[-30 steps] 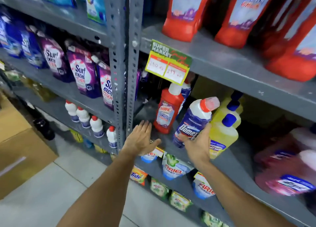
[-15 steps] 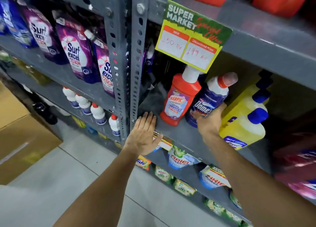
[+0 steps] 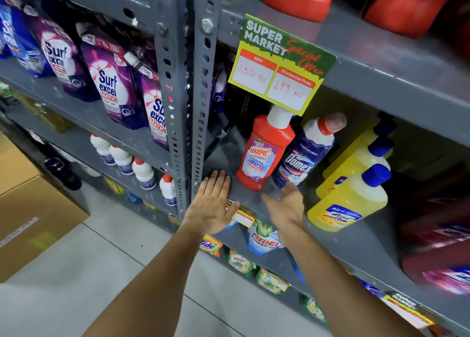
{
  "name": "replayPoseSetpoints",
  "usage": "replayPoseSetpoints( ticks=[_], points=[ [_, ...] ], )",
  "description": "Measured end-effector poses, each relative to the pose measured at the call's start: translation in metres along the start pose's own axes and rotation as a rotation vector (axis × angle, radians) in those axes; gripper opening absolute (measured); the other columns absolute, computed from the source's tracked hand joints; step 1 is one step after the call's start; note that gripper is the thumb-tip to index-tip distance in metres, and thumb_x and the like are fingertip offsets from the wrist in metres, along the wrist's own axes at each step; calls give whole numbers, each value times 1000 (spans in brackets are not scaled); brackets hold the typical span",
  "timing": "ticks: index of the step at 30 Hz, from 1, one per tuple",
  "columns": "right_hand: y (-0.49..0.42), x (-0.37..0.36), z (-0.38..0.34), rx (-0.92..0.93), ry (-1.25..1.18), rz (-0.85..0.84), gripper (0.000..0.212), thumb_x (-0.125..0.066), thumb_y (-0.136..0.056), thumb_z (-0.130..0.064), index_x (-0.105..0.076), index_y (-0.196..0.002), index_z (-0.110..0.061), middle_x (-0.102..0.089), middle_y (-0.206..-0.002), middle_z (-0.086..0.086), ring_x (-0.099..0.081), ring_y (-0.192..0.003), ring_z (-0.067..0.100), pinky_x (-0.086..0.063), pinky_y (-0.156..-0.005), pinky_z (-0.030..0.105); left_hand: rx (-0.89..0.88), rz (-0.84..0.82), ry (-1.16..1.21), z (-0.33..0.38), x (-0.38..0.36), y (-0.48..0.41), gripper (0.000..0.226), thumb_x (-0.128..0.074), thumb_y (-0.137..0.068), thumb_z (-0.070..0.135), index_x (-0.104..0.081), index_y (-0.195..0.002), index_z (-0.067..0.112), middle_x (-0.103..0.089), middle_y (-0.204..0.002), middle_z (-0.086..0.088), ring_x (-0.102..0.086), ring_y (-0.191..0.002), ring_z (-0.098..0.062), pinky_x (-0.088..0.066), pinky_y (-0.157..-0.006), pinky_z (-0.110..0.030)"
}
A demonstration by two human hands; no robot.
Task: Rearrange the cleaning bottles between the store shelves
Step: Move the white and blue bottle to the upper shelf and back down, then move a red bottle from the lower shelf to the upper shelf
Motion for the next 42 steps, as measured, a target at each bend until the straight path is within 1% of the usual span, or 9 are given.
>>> replayPoseSetpoints(
  ticks=[4, 8, 11, 19, 23, 26, 31, 35, 42],
  points=[
    [-5, -10, -45, 186, -105, -175, 66, -81, -81, -2, -50, -139, -9, -62, -141, 7, -60, -130, 22, -48, -111, 44, 16, -20, 14, -1, -2, -2, 82, -19, -97, 59, -7, -156, 3, -5, -166, -15, 2, -153, -28, 8, -123, -41],
    [-10, -12, -73, 284, -5, -184, 71, -86, -78, -9, -50, -139, -12, -67, -132, 6, -67, -118, 23, -55, -103, 48, 18, -23, 25, -2, -2, -3, 81, -22, -97, 58, -7, -156, 3, -5, -166, -15, 2, -153, -28, 8, -123, -42],
    [-11, -13, -78, 285, 7, -190, 64, -85, -80, -12, -53, -136, -12, -69, -129, 7, -68, -116, 24, -55, -101, 49, 19, -26, 31, -1, -3, -4, 82, -24, -97, 58, -8, -155, 3, -6, -166, -15, 1, -153, -29, 7, -123, -42],
    [8, 17, -54, 272, 33, -196, 53, -83, -83, -15, -59, -131, -10, -72, -126, 6, -69, -113, 22, -56, -101, 46, 44, -90, 62, -3, -6, -5, 81, -21, -97, 58, 0, -156, 7, 4, -167, -12, 10, -153, -26, 12, -122, -41],
    [29, 41, -46, 287, 48, -211, 54, -83, -83, -16, -58, -131, -12, -71, -126, 4, -68, -112, 20, -56, -100, 46, 73, -114, 78, 0, 6, -4, 79, -25, -99, 54, 0, -156, 7, 3, -167, -13, 8, -153, -27, 6, -124, -42],
    [44, 60, -49, 331, 29, -214, 56, -83, -83, -13, -57, -133, -11, -71, -126, 5, -69, -112, 21, -57, -99, 46, 63, 24, 219, 8, 37, 3, 75, -32, -102, 47, -3, -156, 5, -3, -166, -18, 0, -154, -28, -2, -125, -43],
    [75, 87, -73, 413, 3, -250, 56, -82, -84, -15, -55, -133, -14, -71, -125, 1, -69, -112, 15, -57, -99, 44, 66, 386, 318, 36, 100, 45, 71, -33, -103, 44, -4, -156, 8, -6, -166, -15, -4, -154, -24, -5, -125, -41],
    [102, 113, -113, 495, -34, -279, 48, -81, -85, -13, -55, -124, -22, -72, -121, 0, -70, -111, 18, -56, -99, 49, 110, 569, 293, 58, 151, 74, 70, -29, -103, 43, 0, -157, 10, 1, -167, -10, 4, -154, -20, -2, -125, -39],
    [142, 176, -235, 736, -124, -249, 46, -81, -85, -17, -59, -125, -16, -76, -116, -3, -72, -106, 16, -56, -97, 47, 76, 791, 182, 77, 290, 69, 63, -29, -105, 37, -10, -156, 7, -4, -167, -11, 0, -154, -22, -7, -125, -44]
  ],
)
Point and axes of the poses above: each hand's wrist, its own y-axis away from the middle knuckle, its own x-axis out of the back of the hand, z = x × y, the point moved 7 cm from there along -y, towards the middle knuckle
